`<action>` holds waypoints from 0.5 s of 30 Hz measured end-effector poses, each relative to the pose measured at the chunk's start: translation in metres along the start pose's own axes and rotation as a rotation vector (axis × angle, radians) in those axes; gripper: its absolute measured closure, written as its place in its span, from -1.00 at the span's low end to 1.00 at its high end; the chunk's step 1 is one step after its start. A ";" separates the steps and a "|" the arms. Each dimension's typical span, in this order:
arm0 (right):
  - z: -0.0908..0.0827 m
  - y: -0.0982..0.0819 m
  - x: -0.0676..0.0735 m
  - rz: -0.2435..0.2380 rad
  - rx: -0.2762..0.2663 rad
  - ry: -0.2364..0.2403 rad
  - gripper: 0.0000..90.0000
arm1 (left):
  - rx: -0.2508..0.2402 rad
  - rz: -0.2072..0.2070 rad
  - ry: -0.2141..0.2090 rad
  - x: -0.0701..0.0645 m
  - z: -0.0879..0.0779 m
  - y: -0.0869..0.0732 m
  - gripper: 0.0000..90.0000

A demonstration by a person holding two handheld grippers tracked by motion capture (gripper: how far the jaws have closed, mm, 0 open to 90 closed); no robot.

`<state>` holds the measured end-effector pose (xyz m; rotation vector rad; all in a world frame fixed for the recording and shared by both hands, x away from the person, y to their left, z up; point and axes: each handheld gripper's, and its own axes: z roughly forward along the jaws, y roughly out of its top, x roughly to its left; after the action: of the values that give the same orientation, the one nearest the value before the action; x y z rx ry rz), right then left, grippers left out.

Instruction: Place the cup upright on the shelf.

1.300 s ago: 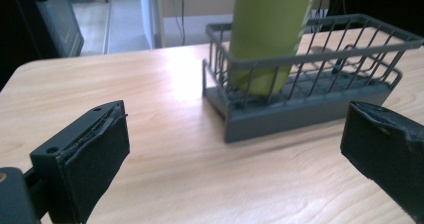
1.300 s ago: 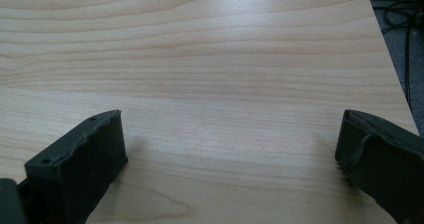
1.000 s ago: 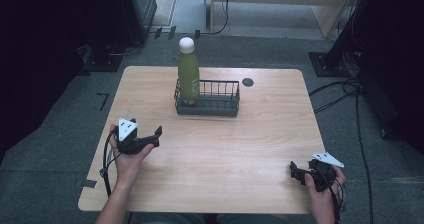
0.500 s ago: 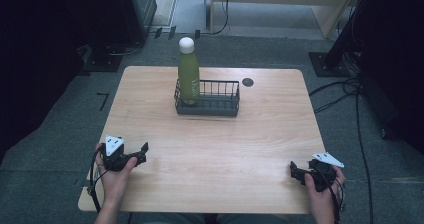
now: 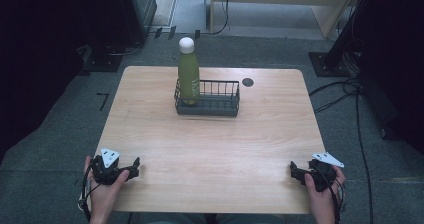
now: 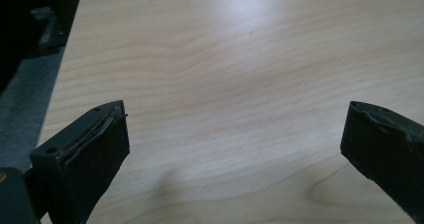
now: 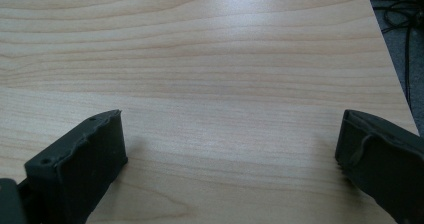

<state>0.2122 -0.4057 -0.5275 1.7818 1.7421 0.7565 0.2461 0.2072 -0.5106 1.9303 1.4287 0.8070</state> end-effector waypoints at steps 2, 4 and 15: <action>0.000 0.000 0.000 0.000 0.000 0.000 -1.00 | 0.016 -0.006 -0.009 0.003 0.001 -0.004 -1.00; 0.000 0.000 0.000 0.001 0.000 0.000 -1.00 | 0.009 -0.025 -0.008 0.007 0.000 -0.004 -1.00; 0.000 0.000 0.000 0.001 0.000 0.000 -1.00 | 0.082 -0.010 -0.002 0.011 0.003 -0.008 -1.00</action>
<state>0.2122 -0.4057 -0.5275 1.7828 1.7414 0.7566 0.2466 0.2198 -0.5175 1.9831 1.4903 0.7523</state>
